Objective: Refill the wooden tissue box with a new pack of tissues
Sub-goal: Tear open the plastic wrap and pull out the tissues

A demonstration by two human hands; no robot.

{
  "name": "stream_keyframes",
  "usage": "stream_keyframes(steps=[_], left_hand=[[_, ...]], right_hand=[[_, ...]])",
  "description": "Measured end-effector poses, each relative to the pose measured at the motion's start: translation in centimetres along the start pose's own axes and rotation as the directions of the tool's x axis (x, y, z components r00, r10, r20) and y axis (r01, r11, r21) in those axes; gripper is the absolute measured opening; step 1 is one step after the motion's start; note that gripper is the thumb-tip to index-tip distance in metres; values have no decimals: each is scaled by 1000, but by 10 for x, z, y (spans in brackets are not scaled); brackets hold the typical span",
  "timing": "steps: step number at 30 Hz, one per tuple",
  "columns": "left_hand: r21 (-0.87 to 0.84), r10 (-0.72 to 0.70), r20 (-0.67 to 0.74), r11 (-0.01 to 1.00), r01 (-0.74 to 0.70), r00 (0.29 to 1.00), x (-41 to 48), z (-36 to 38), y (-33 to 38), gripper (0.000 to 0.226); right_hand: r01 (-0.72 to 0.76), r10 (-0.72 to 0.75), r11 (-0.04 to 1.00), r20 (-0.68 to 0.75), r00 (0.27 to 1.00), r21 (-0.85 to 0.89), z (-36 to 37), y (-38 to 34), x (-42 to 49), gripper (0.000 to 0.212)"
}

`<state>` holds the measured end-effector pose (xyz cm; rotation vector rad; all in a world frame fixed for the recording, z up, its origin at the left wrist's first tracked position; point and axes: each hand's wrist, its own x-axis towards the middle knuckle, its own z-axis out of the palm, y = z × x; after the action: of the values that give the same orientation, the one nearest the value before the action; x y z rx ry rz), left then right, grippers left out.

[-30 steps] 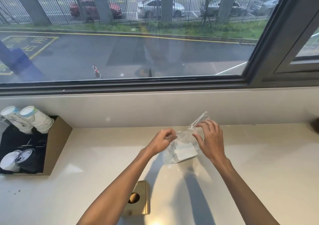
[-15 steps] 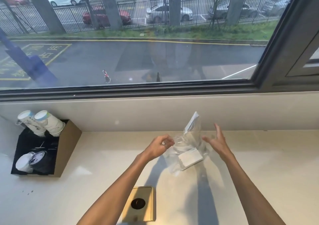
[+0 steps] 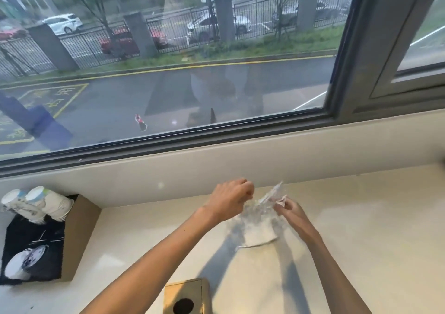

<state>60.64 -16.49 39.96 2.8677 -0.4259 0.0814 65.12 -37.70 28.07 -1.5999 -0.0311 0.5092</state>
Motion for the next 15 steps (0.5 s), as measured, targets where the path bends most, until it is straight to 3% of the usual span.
stream_keyframes(steps=[4, 10, 12, 13, 15], left_hand=[[-299, -10, 20, 954, 15, 1000, -5, -24, -8, 9], [-349, -82, -102, 936, 42, 991, -29, -137, -9, 17], [-219, -108, -283, 975, 45, 953, -36, -196, -4, 26], [-59, -61, -416, 997, 40, 907, -41, -222, 2, 37], [262, 154, -565, 965, -1, 810, -53, -259, 23, 50]], right_hand=[[38, -34, 999, 130, 991, -27, -14, -16, -41, 24], [222, -228, 971, 62, 972, 92, 16, -103, -80, 14], [344, -350, 933, 40, 936, 109, 31, -160, -89, 14], [409, -415, 905, 34, 909, 113, 39, -190, -94, 15], [513, -521, 848, 29, 853, 131, 54, -247, -107, 15]])
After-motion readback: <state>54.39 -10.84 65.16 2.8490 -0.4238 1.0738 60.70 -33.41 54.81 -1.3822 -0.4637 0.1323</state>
